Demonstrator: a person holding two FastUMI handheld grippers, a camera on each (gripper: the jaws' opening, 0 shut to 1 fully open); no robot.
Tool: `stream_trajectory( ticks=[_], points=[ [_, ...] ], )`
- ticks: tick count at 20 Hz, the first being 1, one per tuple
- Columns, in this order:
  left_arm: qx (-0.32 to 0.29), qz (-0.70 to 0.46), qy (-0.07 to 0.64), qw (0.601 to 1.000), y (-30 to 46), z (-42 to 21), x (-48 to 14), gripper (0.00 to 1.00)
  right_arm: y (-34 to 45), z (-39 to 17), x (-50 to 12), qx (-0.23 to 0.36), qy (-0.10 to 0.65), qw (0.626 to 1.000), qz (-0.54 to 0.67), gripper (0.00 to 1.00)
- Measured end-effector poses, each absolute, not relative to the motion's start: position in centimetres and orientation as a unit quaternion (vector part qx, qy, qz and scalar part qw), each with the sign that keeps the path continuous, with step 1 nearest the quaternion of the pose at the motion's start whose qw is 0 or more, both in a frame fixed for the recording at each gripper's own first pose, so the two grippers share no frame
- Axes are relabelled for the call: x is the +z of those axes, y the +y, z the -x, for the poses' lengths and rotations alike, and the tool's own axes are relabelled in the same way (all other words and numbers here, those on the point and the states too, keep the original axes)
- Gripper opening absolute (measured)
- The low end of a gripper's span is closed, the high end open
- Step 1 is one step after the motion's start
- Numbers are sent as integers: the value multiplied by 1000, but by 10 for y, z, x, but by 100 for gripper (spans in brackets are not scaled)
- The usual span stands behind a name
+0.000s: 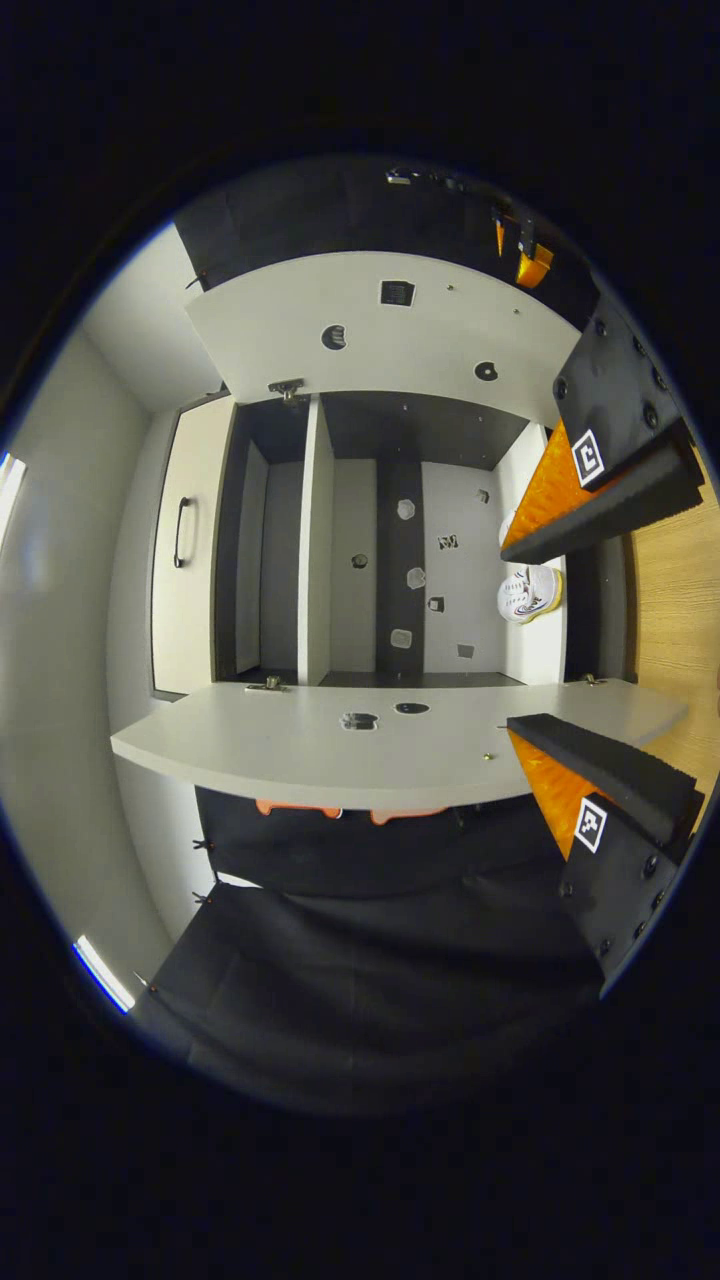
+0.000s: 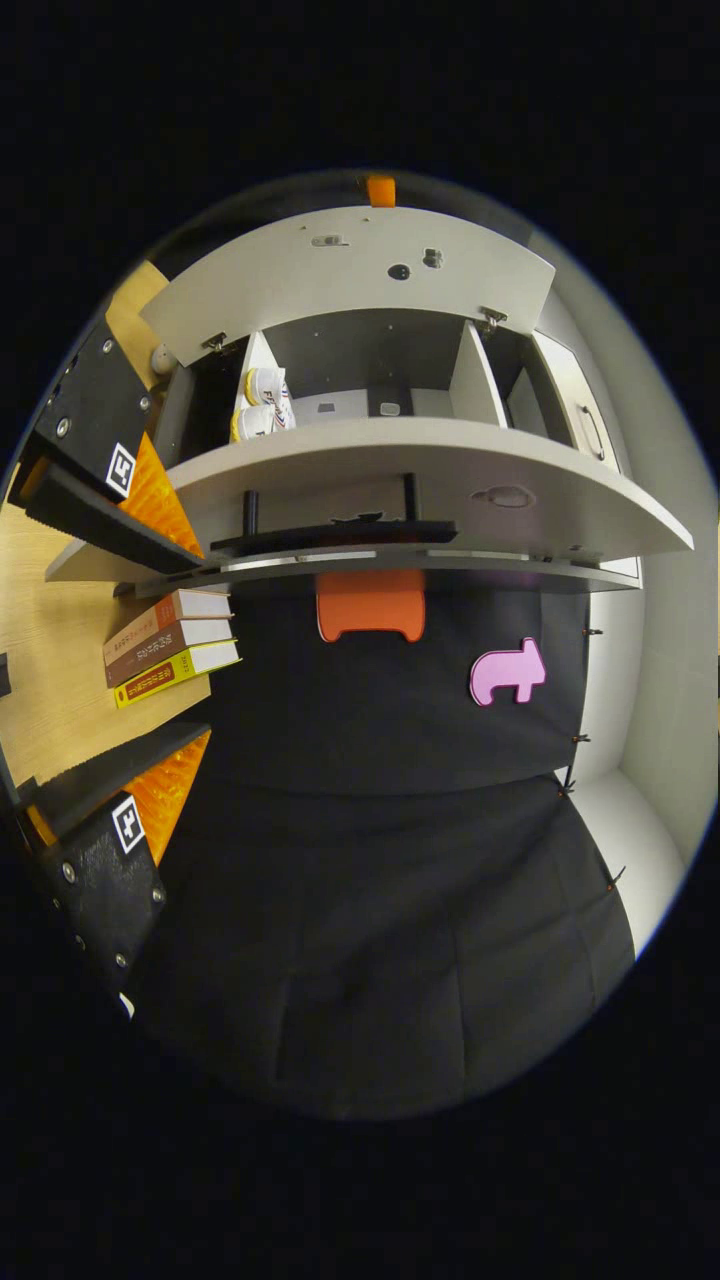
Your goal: Grab one shoe with the right hand and put it into the shoe cabinet, grab the other shoe with the left hand and put it into the shoe cabinet; then close the right door with the right hand and the left door with the left hand.
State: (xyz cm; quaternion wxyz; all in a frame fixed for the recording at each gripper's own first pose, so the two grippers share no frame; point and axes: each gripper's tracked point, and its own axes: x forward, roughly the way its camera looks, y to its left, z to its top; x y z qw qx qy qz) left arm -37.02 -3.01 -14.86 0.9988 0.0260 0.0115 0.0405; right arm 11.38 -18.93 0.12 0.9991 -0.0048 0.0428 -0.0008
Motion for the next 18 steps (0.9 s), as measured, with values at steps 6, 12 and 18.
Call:
stream_trajectory(
  ticks=[6,12,18],
  points=[
    [82,-26,5,996,-13,397,-140,95,-174,-157,-16,29,52,998,-8,92],
    [97,-38,-8,995,2,412,-127,97,-170,-157,-22,38,63,997,-22,92],
    [89,-49,-16,995,22,409,-119,95,-162,-151,-11,13,44,999,21,99]
  ],
)
